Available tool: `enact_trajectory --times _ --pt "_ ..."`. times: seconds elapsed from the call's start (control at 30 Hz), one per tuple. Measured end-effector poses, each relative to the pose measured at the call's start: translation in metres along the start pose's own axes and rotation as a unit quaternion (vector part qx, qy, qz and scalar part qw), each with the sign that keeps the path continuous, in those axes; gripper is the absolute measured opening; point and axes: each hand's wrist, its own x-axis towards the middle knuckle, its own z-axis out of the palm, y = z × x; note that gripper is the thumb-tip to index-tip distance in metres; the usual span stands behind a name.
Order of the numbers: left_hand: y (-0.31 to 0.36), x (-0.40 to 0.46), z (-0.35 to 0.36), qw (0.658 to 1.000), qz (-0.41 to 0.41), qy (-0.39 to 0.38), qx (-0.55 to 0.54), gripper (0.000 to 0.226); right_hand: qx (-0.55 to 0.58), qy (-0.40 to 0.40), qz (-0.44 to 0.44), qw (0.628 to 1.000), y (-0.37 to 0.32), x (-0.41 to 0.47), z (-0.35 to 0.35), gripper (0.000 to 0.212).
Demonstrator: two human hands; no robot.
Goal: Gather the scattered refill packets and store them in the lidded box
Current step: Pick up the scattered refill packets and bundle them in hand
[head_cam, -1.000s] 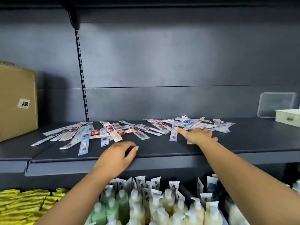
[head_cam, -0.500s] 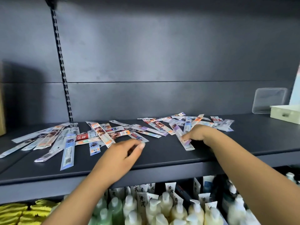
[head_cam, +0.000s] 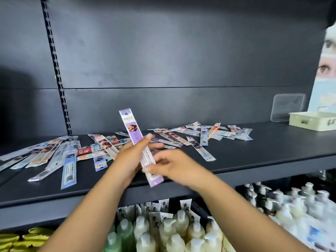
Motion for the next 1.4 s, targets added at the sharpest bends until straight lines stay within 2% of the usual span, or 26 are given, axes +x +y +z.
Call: enact_trajectory --times 0.07,0.13,0.17,0.2,0.23,0.3,0.33,0.4,0.5,0.57,0.67,0.73,0.83,0.9,0.93,1.0,1.1,1.17,1.3,1.4 --pt "0.000 0.001 -0.007 0.998 -0.014 0.016 -0.052 0.024 -0.047 0.004 -0.020 0.999 0.002 0.001 0.001 0.012" --pt "0.002 0.003 -0.016 0.996 -0.032 0.050 -0.071 0.027 -0.083 0.119 -0.025 0.989 0.009 0.004 -0.023 0.012" --pt "0.003 0.005 -0.019 0.994 -0.045 0.056 -0.080 0.026 -0.135 0.214 -0.002 0.967 0.014 0.006 -0.041 0.021" --pt "0.003 0.006 -0.020 0.993 -0.059 0.055 -0.084 0.025 -0.219 0.286 0.057 0.931 0.019 0.006 -0.057 0.040" --pt "0.003 0.007 -0.019 0.993 -0.071 0.052 -0.078 0.025 -0.298 0.308 0.148 0.891 0.027 0.006 -0.071 0.060" --pt "0.003 0.008 -0.017 0.994 -0.081 0.047 -0.061 0.026 -0.375 0.249 0.298 0.842 0.040 0.004 -0.082 0.079" --pt "0.003 0.009 -0.017 0.994 -0.079 0.047 -0.060 0.027 -0.396 0.209 0.330 0.831 0.046 0.004 -0.083 0.078" --pt "0.002 0.009 -0.018 0.994 -0.072 0.053 -0.070 0.029 -0.416 0.177 0.323 0.831 0.055 0.006 -0.082 0.061" --pt "-0.001 0.010 -0.021 0.995 -0.057 0.051 -0.071 0.029 -0.370 0.247 0.286 0.849 0.056 0.004 -0.083 0.035" --pt "-0.001 0.009 -0.021 0.995 -0.045 0.040 -0.076 0.029 -0.337 0.291 0.273 0.853 0.056 0.000 -0.083 0.027" --pt "0.000 0.006 -0.021 0.995 -0.026 0.026 -0.095 0.026 -0.284 0.341 0.255 0.859 0.055 -0.005 -0.082 0.020" --pt "0.000 0.004 -0.021 0.995 -0.013 0.021 -0.098 0.021 -0.231 0.401 0.227 0.857 0.053 -0.009 -0.080 0.017" --pt "0.001 0.002 -0.020 0.995 -0.003 0.013 -0.099 0.016 -0.150 0.510 0.152 0.833 0.047 -0.019 -0.070 0.018" --pt "0.001 0.000 -0.020 0.995 0.001 0.006 -0.095 0.015 -0.033 0.538 0.069 0.840 0.039 -0.024 -0.054 0.017" --pt "0.001 0.000 -0.020 0.996 0.005 0.002 -0.089 0.016 0.037 0.513 0.027 0.857 0.032 -0.026 -0.042 0.012" --pt "0.001 -0.001 -0.020 0.997 0.007 0.000 -0.071 0.022 0.131 0.398 -0.029 0.908 0.014 -0.024 -0.014 0.010" --pt "0.002 0.000 -0.021 0.997 -0.009 -0.005 -0.074 0.040 0.104 0.219 -0.039 0.969 -0.003 -0.015 0.014 0.024" --pt "0.002 -0.001 -0.023 0.996 -0.015 -0.034 -0.086 0.046 0.058 0.159 -0.026 0.985 -0.006 -0.006 0.020 0.029" --pt "0.003 -0.005 -0.026 0.989 -0.025 -0.011 -0.143 0.022 -0.055 0.043 0.001 0.998 -0.003 0.007 0.028 0.042" --pt "0.004 -0.001 -0.031 0.970 -0.030 0.036 -0.239 0.039 -0.087 0.027 0.000 0.996 -0.004 0.013 0.028 0.051"
